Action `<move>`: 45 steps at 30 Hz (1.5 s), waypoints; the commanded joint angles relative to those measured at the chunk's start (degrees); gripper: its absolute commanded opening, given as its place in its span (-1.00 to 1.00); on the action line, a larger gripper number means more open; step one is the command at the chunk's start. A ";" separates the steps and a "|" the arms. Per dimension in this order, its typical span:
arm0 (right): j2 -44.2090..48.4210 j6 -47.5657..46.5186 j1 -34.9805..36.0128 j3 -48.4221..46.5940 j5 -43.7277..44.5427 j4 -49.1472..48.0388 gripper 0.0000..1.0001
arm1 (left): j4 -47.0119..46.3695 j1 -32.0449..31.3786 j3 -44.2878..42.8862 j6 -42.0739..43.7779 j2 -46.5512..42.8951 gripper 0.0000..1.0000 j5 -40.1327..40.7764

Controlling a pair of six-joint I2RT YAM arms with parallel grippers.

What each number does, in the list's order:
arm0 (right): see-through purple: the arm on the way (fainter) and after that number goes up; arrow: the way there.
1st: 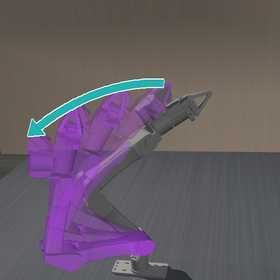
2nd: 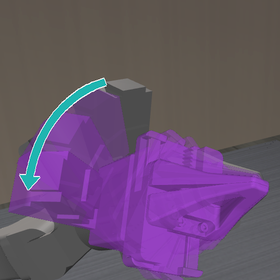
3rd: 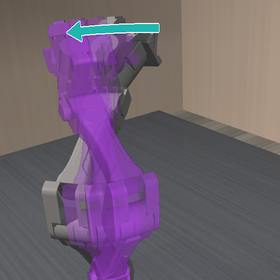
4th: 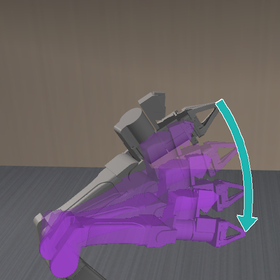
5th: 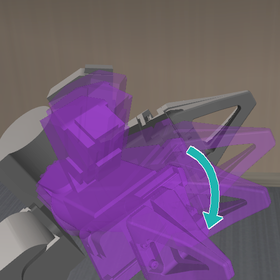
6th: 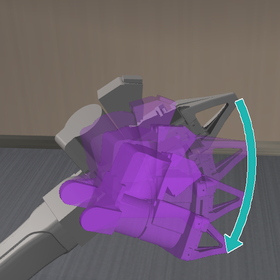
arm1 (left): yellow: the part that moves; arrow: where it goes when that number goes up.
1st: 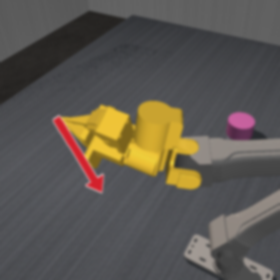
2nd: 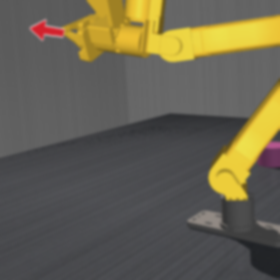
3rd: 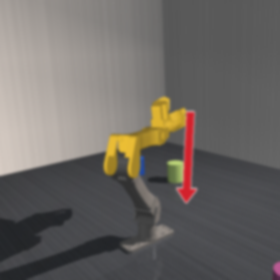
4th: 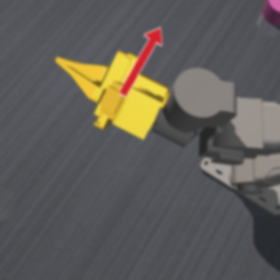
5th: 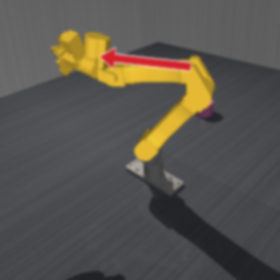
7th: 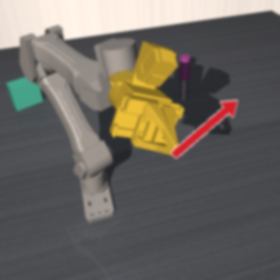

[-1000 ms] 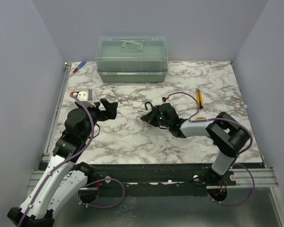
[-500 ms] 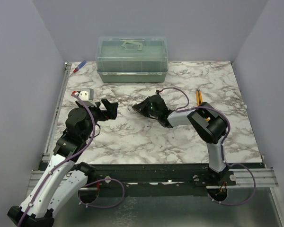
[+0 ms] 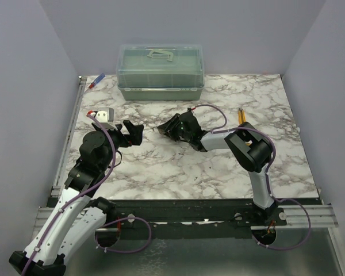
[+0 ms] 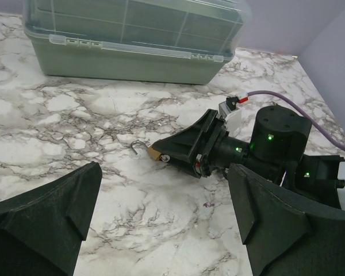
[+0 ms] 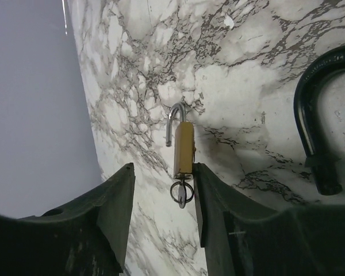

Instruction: Unlock with the key

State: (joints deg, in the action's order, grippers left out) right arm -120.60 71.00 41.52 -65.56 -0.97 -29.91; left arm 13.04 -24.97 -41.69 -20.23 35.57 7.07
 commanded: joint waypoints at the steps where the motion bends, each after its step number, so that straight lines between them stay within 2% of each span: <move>1: -0.46 0.45 -0.31 0.22 -2.10 2.31 0.06 | 0.24 0.27 0.60 1.02 -0.40 0.98 -0.92; 10: 6.04 -4.40 -0.31 5.20 -1.18 5.73 0.39 | 0.24 0.35 0.65 1.29 -0.19 0.98 -0.60; 16: 14.36 -8.72 -0.30 9.38 2.40 10.51 0.61 | 0.32 0.44 0.66 1.52 -0.12 0.98 0.32; 20: 22.72 -13.31 -0.31 12.62 6.15 14.73 0.62 | 0.32 0.43 0.77 1.78 0.03 0.98 1.15; 28: 42.37 -28.21 -0.32 21.08 9.19 17.51 0.66 | 0.23 0.51 1.02 2.11 0.76 0.98 3.84; 30: 47.23 -31.37 -0.36 22.48 10.06 19.46 0.97 | 0.31 0.48 0.93 1.63 0.90 0.98 5.68; 38: 70.34 -39.83 -0.36 30.07 14.37 24.06 1.00 | 0.56 0.44 0.42 2.86 0.64 0.98 7.15; 42: 79.70 -38.67 -0.30 32.02 18.18 29.03 0.99 | 0.61 0.44 -0.24 6.25 1.33 0.98 10.25; 45: 83.46 -36.92 -0.30 31.66 18.81 36.35 0.99 | 0.06 0.48 0.38 4.85 2.45 0.98 12.83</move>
State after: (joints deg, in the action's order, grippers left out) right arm -40.56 34.26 41.41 -34.52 13.78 -3.84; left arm 13.02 -24.82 -41.30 -16.47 36.91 14.57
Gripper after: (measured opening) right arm 0.996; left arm 0.988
